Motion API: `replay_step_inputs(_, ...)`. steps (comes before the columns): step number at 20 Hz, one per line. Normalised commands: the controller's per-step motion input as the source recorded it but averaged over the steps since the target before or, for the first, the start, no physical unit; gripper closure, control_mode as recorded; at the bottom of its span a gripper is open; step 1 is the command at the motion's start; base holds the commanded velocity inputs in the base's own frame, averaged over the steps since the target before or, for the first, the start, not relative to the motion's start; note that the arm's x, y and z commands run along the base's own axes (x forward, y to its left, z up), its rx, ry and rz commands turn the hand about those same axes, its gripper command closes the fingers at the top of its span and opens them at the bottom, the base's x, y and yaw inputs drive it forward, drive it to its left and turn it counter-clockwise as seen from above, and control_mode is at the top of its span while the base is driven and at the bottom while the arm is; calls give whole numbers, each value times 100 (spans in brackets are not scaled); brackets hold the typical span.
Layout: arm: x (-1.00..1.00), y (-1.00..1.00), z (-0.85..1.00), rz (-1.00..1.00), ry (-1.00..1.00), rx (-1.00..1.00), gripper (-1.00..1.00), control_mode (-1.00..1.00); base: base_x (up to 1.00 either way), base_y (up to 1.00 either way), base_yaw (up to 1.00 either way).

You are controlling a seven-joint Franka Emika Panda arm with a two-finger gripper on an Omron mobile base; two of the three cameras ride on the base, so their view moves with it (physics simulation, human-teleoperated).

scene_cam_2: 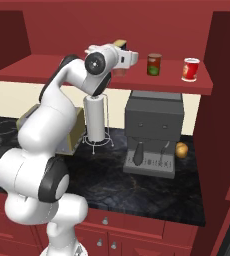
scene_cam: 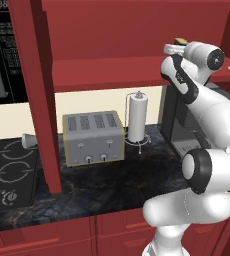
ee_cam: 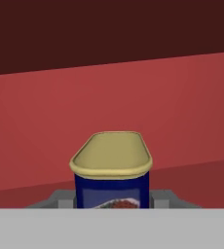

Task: Stack two cans on top of the other two cans in the cabinet.

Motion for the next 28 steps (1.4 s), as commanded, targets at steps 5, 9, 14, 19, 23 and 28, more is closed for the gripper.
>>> replay_step_inputs(5,0,0,-18,0,0,0,100,-100,0,0,0)
replay_step_inputs(9,0,0,-13,0,0,0,100,-100,0,0,0)
replay_step_inputs(14,0,0,-1,0,0,0,100,-100,0,0,0)
replay_step_inputs(19,0,0,0,0,0,0,100,-100,0,0,0)
replay_step_inputs(23,0,0,0,0,0,0,100,-100,0,0,0)
replay_step_inputs(28,0,0,0,0,0,0,100,-100,0,0,0)
